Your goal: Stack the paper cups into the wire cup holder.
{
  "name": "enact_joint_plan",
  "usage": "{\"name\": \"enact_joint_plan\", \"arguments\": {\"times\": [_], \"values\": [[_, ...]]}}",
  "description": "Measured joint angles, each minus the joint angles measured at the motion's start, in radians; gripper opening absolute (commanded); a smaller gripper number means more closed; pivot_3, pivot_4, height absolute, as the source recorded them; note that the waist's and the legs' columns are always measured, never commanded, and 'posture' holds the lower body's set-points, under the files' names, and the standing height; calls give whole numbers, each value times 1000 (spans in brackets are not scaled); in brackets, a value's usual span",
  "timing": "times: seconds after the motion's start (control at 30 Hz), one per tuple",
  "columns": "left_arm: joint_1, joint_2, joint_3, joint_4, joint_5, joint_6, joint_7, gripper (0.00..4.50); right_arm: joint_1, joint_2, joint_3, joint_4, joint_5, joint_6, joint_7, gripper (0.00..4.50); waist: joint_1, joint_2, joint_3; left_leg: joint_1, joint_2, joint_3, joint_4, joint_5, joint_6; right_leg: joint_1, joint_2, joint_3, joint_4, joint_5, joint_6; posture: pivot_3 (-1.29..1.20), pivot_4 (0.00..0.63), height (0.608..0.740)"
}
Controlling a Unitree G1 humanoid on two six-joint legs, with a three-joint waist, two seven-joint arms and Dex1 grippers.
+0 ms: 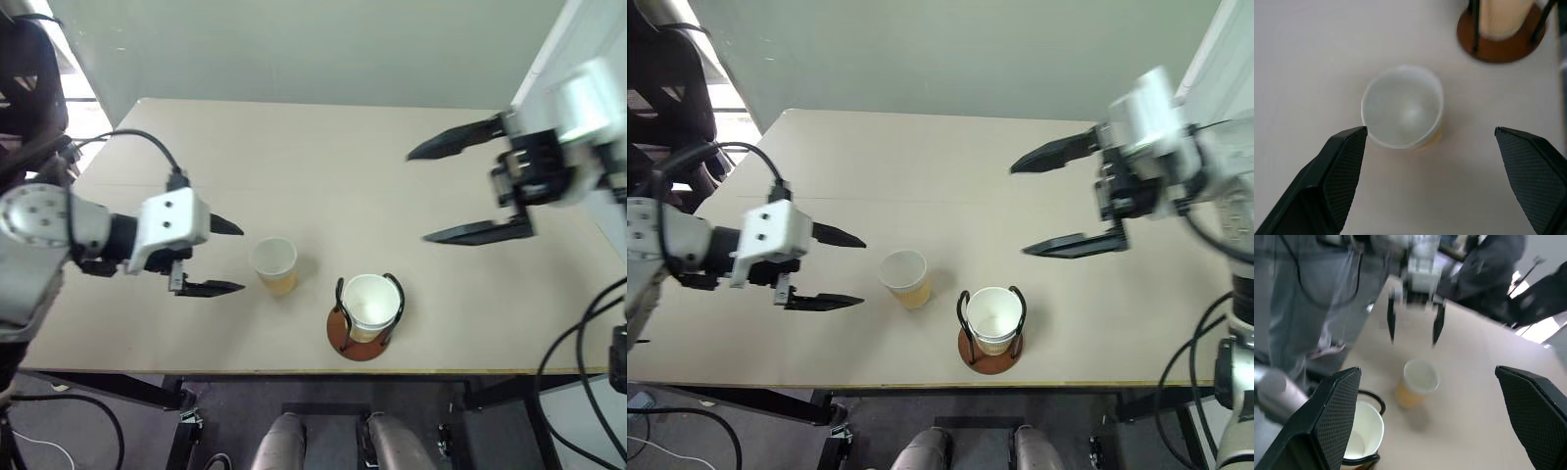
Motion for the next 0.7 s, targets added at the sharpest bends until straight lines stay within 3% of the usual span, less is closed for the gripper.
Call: {"name": "enact_joint_plan", "arguments": {"times": [0.07, 0.13, 0.23, 0.63, 0.7], "values": [[-28, -15, -37, 43, 42, -36, -13, 4492, 63, -34, -52, -7, 35, 29, 1, 4467, 0, 0, 0, 0, 0, 0, 0, 0, 0, 0, 0, 0, -1, 0, 1, 0, 150, 740], [-88, -60, -83, 105, 89, -82, -33, 4492, 216, -103, -107, -59, 38, 34, 6, 4467, 5, 0, 0, 0, 0, 0, 1, 0, 1, 2, 0, -1, -1, 0, 3, 0, 150, 740], [-139, -113, -124, 169, 121, -119, -69, 4492, 338, -121, -130, -119, 31, 36, -16, 4467, 5, 1, 1, 0, 0, 2, 2, -1, 2, 2, -1, 0, -1, 1, 5, 0, 150, 740], [-217, -214, -198, 266, 181, -222, -197, 4492, 435, -168, -204, -256, 50, 39, -154, 4467, -4, 1, 0, 1, -2, 2, 6, 1, 5, 6, -1, 2, -3, 4, 14, 0, 150, 740], [-217, -225, -211, 285, 209, -242, -200, 4112, 444, -176, -210, -263, 55, 39, -165, 4500, -2, 1, 0, 1, -2, 2, 6, 1, 5, 7, -1, 2, -3, 3, 15, 0, 150, 740]]}}
